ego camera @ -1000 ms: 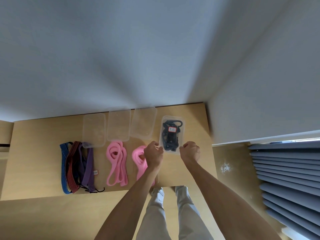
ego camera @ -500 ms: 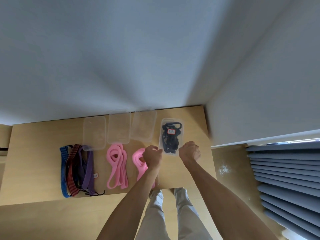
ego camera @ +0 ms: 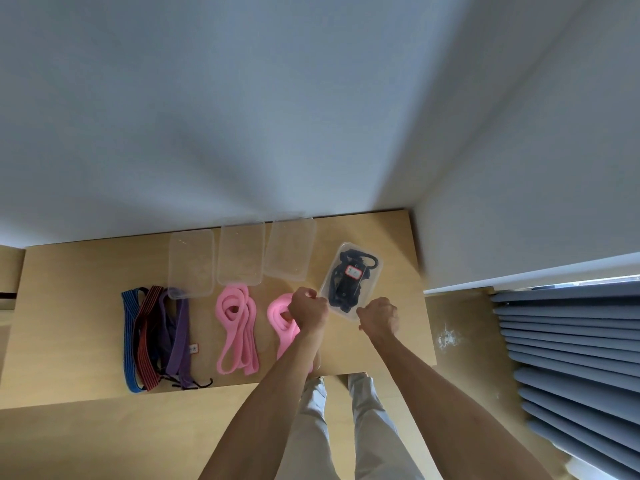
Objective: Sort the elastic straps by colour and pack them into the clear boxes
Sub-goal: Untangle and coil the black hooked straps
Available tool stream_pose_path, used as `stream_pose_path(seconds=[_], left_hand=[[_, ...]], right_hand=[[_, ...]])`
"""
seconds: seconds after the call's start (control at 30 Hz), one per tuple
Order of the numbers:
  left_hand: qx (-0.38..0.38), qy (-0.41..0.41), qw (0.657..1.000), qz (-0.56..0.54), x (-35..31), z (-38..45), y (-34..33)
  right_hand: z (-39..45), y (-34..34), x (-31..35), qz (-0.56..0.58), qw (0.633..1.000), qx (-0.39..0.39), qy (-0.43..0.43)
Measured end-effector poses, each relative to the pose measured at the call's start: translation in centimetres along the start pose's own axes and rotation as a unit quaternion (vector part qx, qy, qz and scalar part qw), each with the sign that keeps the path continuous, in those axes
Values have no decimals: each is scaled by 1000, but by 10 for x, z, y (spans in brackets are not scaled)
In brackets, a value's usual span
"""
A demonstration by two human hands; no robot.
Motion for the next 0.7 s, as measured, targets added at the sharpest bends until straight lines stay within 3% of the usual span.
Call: stream_pose_path(seconds=[0.27, 0.43, 0.57, 0.7], left_hand=[[23, -22, 999, 42, 4, 8, 3], [34, -37, 991, 125, -4, 11, 5], [2, -143, 942, 303, -38, 10, 6], [9, -247, 907, 341, -77, 12, -13]], right_hand=[[3, 2, -8, 79, 997, -11, 6], [1, 6, 11, 4, 998, -40, 48], [-2, 20, 32, 29, 990, -97, 96], [3, 40, 58, 44, 974, -150, 164]])
Point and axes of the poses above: each hand's wrist, its own z-axis towards the middle knuckle, its own y-axis out of the back of the hand, x = y × z, the point moved 9 cm from there along z, towards the middle knuckle, and after that the axes turned 11 degrees about x, right-handed, at the moved point
